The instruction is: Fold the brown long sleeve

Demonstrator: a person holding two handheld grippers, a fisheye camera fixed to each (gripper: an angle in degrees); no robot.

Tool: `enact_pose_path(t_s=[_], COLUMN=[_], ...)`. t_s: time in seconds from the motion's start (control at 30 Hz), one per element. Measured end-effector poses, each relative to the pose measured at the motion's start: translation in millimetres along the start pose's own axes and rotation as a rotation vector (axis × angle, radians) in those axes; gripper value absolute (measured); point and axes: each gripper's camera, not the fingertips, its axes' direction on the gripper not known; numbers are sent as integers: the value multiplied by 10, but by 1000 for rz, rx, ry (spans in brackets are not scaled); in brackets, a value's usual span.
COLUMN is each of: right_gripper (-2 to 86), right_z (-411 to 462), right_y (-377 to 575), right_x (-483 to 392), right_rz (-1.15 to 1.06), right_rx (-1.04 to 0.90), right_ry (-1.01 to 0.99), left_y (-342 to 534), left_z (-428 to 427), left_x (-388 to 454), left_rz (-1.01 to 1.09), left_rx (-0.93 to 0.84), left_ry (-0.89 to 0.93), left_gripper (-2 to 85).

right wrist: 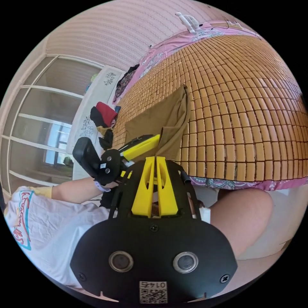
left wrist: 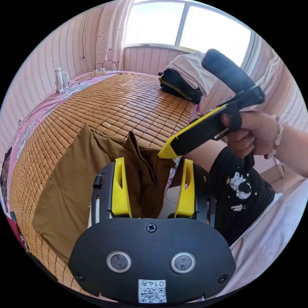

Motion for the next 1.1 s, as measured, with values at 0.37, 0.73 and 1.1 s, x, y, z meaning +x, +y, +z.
enact_pose_path(t_s=[0.37, 0.73, 1.1], right_gripper=[114, 61, 13], right_z=[-388, -172, -1366], right_y=[406, 229, 275], right_x=[700, 1364, 1064], right_rz=[123, 309, 148], right_rx=[223, 336, 537], right_ry=[92, -75, -20], left_y=[109, 551, 251], left_z=[13, -800, -1426], left_x=[-176, 356, 254], left_rz=[-80, 149, 113], left_rx=[-122, -52, 240], left_ry=[26, -34, -88], left_gripper=[-3, -6, -8])
